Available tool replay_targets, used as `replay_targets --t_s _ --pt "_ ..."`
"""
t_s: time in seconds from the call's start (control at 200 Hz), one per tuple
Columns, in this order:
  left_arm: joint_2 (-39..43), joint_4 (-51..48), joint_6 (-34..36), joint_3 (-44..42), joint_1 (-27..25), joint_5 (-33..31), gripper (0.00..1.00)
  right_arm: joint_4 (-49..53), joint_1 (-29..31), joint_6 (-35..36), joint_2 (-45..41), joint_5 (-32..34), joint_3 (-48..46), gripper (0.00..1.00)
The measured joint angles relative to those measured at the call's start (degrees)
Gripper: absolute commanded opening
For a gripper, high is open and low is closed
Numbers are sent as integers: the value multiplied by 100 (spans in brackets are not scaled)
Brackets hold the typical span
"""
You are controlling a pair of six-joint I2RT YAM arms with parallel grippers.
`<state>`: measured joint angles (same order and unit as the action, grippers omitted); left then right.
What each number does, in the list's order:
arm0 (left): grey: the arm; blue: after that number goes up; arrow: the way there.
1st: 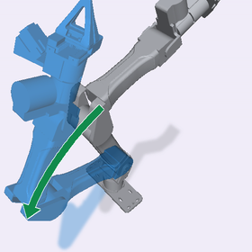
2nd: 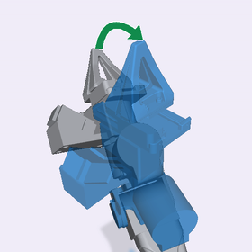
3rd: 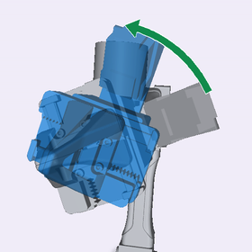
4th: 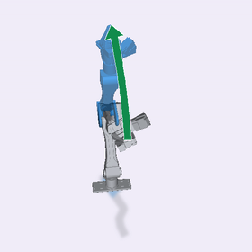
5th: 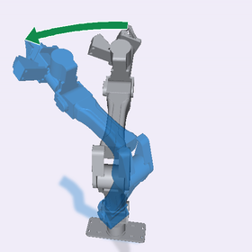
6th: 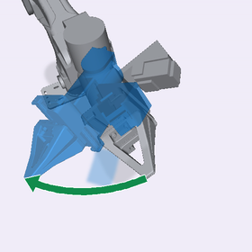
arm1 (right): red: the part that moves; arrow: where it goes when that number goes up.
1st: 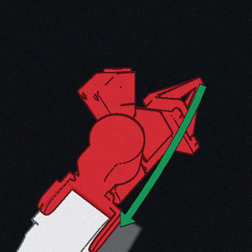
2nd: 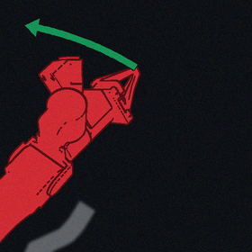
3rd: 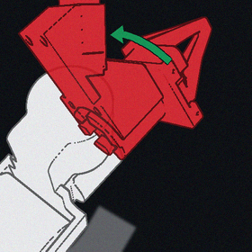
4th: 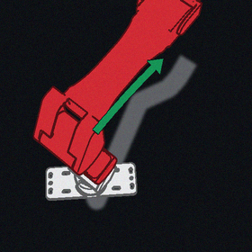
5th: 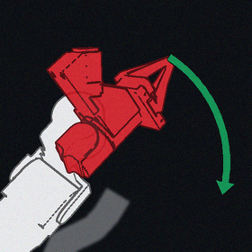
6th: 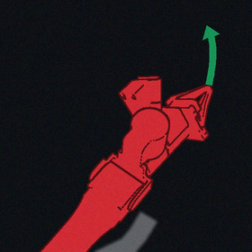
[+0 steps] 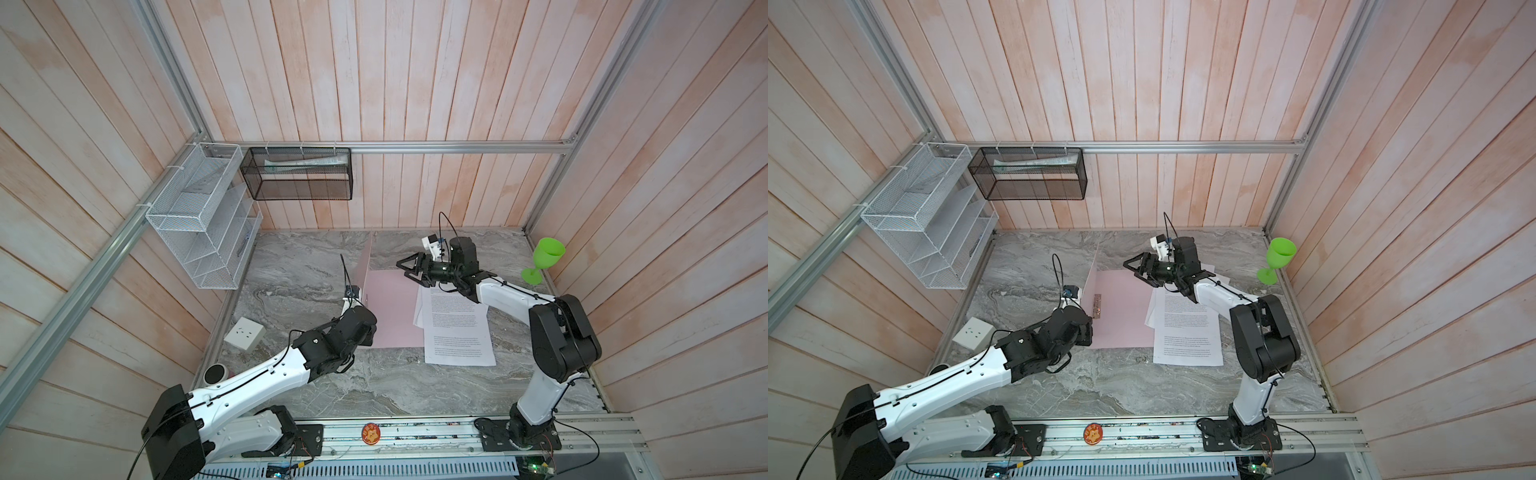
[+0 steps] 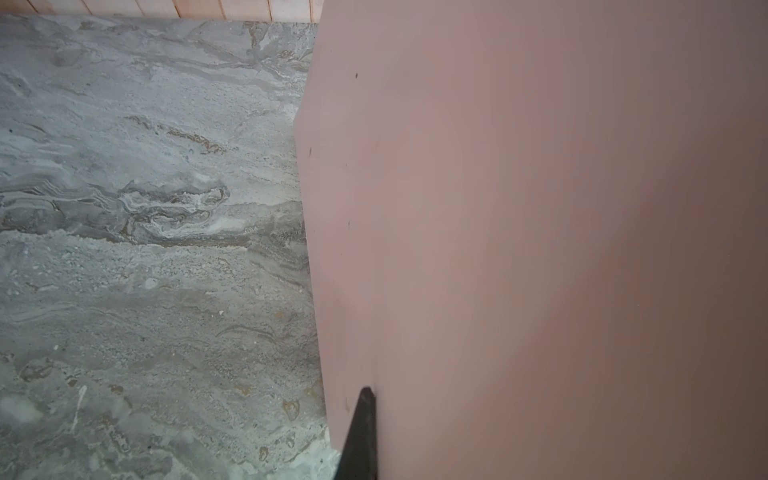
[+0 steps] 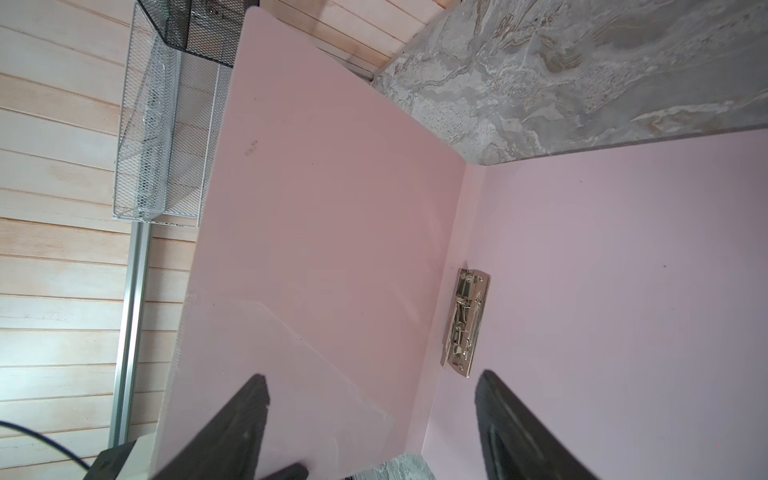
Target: Put the files into the folder
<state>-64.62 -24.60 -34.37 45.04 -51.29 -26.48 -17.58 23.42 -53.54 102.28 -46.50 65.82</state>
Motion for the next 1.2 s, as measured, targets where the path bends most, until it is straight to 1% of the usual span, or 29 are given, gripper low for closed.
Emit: replay_targets --t_s 0.145,0.255,0.515,0.53,0.645,0.665,0.675,0.695,0.725,0.775,0.795,0.895,0.995,1.095,1.2 --pt "125 170 -173 -247 52 164 0 -52 9 -48 7 -59 72 73" --pt "280 212 -330 -369 63 214 0 -4 87 15 59 -101 184 73" --pt "981 157 -752 -785 146 260 0 509 894 481 481 -92 809 71" --pt "1012 144 -763 -796 155 267 2 535 935 509 503 -87 846 71" --pt "1270 98 -927 -920 201 400 40 769 1261 660 667 -26 1189 71" --pt "1329 79 -920 -955 201 428 49 811 1311 693 695 -7 1246 71" --pt "1349 76 -960 -966 201 439 57 828 1329 697 704 -4 1268 71" --pt "1410 44 -970 -1003 201 485 68 866 1368 728 721 17 1320 71" --pt "1493 26 -1027 -1049 201 516 78 916 1416 756 745 44 1379 71" --pt "1650 -46 -1088 -1119 205 564 99 1005 1499 809 780 92 1486 71" --pt "1722 -92 -1115 -1134 205 579 100 1040 1530 826 796 116 1530 71" --pt "2074 -378 -1237 -1115 212 684 100 1150 1644 885 905 179 1753 71" --pt "2487 -822 -1285 -909 212 769 100 1255 1738 922 1130 247 2055 71" --pt "2837 -1290 -1276 -407 212 798 100 1458 1810 994 1394 326 2411 71" --pt "2918 -1657 -1189 345 212 693 100 1668 1847 1056 1670 398 2848 71"
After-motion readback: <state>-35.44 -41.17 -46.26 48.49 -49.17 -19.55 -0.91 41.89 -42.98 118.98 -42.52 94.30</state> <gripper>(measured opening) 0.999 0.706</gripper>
